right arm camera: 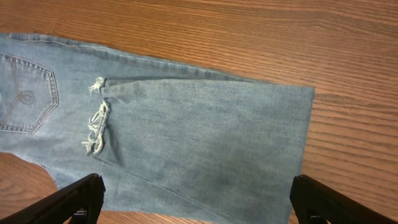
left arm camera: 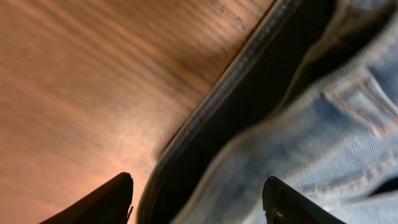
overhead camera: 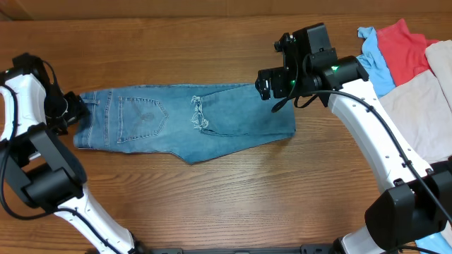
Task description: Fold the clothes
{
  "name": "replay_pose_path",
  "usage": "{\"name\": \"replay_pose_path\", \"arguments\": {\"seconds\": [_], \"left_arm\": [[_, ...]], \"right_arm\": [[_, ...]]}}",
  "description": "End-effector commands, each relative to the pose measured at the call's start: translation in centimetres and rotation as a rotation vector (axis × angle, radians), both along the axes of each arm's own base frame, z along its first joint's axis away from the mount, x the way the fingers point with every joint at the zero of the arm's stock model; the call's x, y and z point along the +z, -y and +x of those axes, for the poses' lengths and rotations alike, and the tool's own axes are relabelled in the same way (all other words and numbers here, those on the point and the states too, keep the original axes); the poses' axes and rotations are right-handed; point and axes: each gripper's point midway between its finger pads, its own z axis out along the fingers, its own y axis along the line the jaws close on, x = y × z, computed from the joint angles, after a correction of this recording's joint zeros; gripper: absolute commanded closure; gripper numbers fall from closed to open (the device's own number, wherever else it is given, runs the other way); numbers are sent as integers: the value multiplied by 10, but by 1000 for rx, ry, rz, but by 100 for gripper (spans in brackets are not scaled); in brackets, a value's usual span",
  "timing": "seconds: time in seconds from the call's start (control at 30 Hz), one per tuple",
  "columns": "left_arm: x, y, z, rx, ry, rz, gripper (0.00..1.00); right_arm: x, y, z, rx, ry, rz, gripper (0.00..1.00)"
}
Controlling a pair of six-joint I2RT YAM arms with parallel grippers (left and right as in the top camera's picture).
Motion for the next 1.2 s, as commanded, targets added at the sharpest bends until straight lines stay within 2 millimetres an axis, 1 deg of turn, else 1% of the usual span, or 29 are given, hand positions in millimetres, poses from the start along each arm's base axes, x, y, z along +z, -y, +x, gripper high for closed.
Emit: {"name": "replay_pose_path", "arguments": {"seconds": [0.0, 0.03, 0.07, 0.1, 0.13, 0.27, 0.33, 0.37, 0.43, 0.47, 0.53, 0.57, 0.6, 0.63, 0.73, 0.83, 0.9, 0.93, 0.97, 1.03, 1.07, 1.17], "left_arm": [[-23, 13, 18, -54, 44, -108, 29], [-37, 20, 22, -71, 52, -163, 28], [-46, 22, 22, -68, 42, -180, 28], [-54, 23, 21, -67, 28, -188, 28], [-69, 25, 16, -64, -4, -205, 28], [-94, 30, 7, -56, -61, -238, 30], [-101, 31, 5, -55, -73, -246, 32], [-103, 31, 5, -55, -79, -248, 39], [-104, 30, 6, -55, -74, -246, 51], [-104, 30, 7, -55, -67, -243, 62], [-105, 29, 8, -56, -63, -242, 72], [-105, 29, 8, -57, -64, -240, 78], [-105, 29, 9, -60, -61, -239, 92], [-105, 29, 9, -60, -61, -239, 96], [-103, 26, 7, -52, -60, -239, 96], [-83, 12, 9, -14, -38, -228, 96], [-56, -7, 14, 12, 7, -202, 96], [-39, -18, 18, 27, 40, -183, 96], [-15, -34, 21, 46, 85, -155, 96], [16, -52, 24, 69, 141, -118, 96], [41, -67, 25, 92, 185, -86, 96], [78, -89, 25, 140, 251, -38, 96]], "right_arm": [[1, 3, 0, -1, 5, -12, 0], [1, 3, -1, -1, 1, -13, 0], [1, 3, -1, -1, 1, -13, 0], [1, 3, -1, -1, 0, -13, 0], [0, 3, -2, -2, -3, -13, 0], [-2, 4, -5, -4, -20, -17, 0], [-2, 4, -6, -4, -22, -18, 0], [-2, 4, -6, -4, -22, -18, 0], [-2, 4, -6, -4, -22, -18, 0], [-2, 4, -6, -4, -22, -18, 0], [-2, 4, -6, -4, -23, -18, 0], [-2, 4, -6, -4, -22, -18, 0], [-2, 4, -6, -4, -22, -18, 0], [-2, 4, -6, -4, -22, -18, 0], [-2, 4, -6, -5, -22, -19, 0], [-2, 12, -2, -28, -15, -35, 0], [-3, 29, 4, -109, -14, -64, 0], [-3, 38, 7, -141, -12, -74, 0], [-3, 49, 10, -166, -13, -74, 0], [-4, 66, 13, -206, -18, -74, 0], [-4, 80, 15, -238, -25, -75, 0], [-7, 102, 15, -289, -46, -80, 0]]}}
